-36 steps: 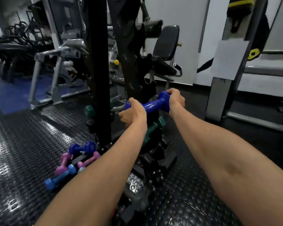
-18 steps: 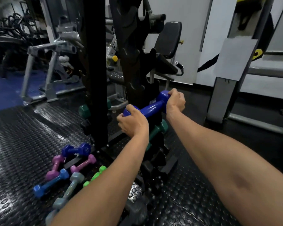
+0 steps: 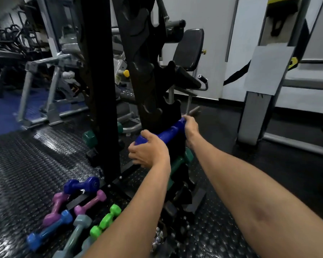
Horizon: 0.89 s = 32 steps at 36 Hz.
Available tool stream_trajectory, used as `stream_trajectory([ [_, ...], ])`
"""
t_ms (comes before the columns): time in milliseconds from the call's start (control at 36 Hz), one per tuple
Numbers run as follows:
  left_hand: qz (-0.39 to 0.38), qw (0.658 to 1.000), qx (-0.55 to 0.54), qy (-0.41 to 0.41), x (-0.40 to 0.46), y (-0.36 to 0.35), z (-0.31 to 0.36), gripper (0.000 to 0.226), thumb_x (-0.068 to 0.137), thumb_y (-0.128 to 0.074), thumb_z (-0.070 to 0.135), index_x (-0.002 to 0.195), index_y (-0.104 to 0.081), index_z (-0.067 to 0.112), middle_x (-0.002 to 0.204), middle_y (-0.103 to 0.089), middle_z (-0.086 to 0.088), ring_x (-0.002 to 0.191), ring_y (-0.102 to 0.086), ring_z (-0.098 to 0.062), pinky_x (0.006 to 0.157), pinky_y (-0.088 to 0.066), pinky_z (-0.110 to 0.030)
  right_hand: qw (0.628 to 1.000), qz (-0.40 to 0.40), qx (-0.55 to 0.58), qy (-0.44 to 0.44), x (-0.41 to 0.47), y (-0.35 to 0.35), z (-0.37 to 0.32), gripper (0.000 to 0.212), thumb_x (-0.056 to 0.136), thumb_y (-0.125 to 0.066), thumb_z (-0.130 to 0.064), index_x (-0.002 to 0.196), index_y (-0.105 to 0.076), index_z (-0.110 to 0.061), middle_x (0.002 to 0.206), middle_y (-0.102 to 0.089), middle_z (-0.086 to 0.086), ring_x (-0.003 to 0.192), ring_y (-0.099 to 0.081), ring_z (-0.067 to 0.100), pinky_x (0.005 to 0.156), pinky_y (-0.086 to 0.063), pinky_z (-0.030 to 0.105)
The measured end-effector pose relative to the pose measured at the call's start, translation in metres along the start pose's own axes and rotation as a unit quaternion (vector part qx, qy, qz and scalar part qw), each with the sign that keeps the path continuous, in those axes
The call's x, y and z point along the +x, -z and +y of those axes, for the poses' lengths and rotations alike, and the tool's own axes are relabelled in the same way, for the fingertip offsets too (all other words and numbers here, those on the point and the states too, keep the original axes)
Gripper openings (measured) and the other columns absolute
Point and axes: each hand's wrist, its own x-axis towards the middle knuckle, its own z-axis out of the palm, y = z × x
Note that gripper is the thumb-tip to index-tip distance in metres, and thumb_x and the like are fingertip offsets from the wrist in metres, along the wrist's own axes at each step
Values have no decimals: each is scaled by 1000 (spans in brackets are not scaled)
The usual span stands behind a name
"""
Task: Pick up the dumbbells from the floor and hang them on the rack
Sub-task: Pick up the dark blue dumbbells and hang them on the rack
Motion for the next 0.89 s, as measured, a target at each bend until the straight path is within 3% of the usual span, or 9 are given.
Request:
stream_trajectory([
  [83,6,999,-4,-44,-1,-4,-7,53,92,-51,47,131,-49,11,134,-48,-13,125,-43,-34,99,-36,-44,1000,1,-10,3,9,3,9,25,74,-51,-37,64,-66,-19,87,-68,8,89,-62,29,90,-51,46],
  [222,-4,986,-19,-163,-6,6,-28,47,94,-54,41,137,-52,22,134,-53,-7,121,-50,-28,87,-30,-25,1000,6,-6,27,10,4,23,34,85,-40,-42,85,-65,-20,94,-69,7,86,-61,23,84,-50,39],
  [333,-38,979,-25,-198,-4,10,-34,50,95,-52,42,141,-49,23,138,-50,-5,123,-51,-27,93,-36,-28,999,11,-45,15,2,5,22,40,84,-35,-47,101,-61,-22,102,-66,12,91,-61,28,92,-50,46],
  [444,-76,976,-5,-203,0,20,-35,48,96,-52,44,139,-49,22,136,-49,-5,122,-50,-26,99,-42,-34,996,24,-83,20,-12,7,23,53,100,-28,-50,136,-49,-16,122,-59,14,110,-59,32,101,-47,44],
  [528,-97,978,10,-182,-1,25,-31,51,96,-52,48,140,-46,22,138,-46,-6,121,-51,-28,97,-45,-37,994,14,-105,20,-23,12,27,55,102,-29,-51,145,-43,-20,135,-55,15,119,-56,34,106,-45,46],
  [639,-105,989,12,-100,-8,31,-29,72,88,-56,63,144,-38,22,143,-42,-6,125,-50,-30,98,-44,-41,986,21,-160,46,-46,16,39,59,102,-39,-49,155,-27,-26,150,-46,9,134,-46,31,110,-36,37],
  [750,-131,991,-3,-30,-16,42,-36,90,79,-57,75,145,-35,19,145,-43,-8,124,-52,-29,96,-44,-40,978,117,-111,133,-94,1,65,45,103,-41,-38,145,-46,-22,141,-55,6,132,-49,24,108,-35,33],
  [806,-140,989,0,-44,-18,47,-43,88,78,-56,77,144,-37,20,142,-47,-6,122,-54,-27,92,-43,-36,976,122,-79,159,-117,-9,79,40,104,-41,-33,140,-52,-19,139,-57,3,131,-50,21,108,-38,33],
  [889,-170,983,27,-64,-20,63,-54,79,81,-57,73,139,-44,20,135,-56,-2,119,-58,-21,93,-45,-31,986,90,-72,123,-149,-18,104,37,104,-44,-33,135,-55,-18,132,-62,4,126,-54,23,106,-41,38],
])
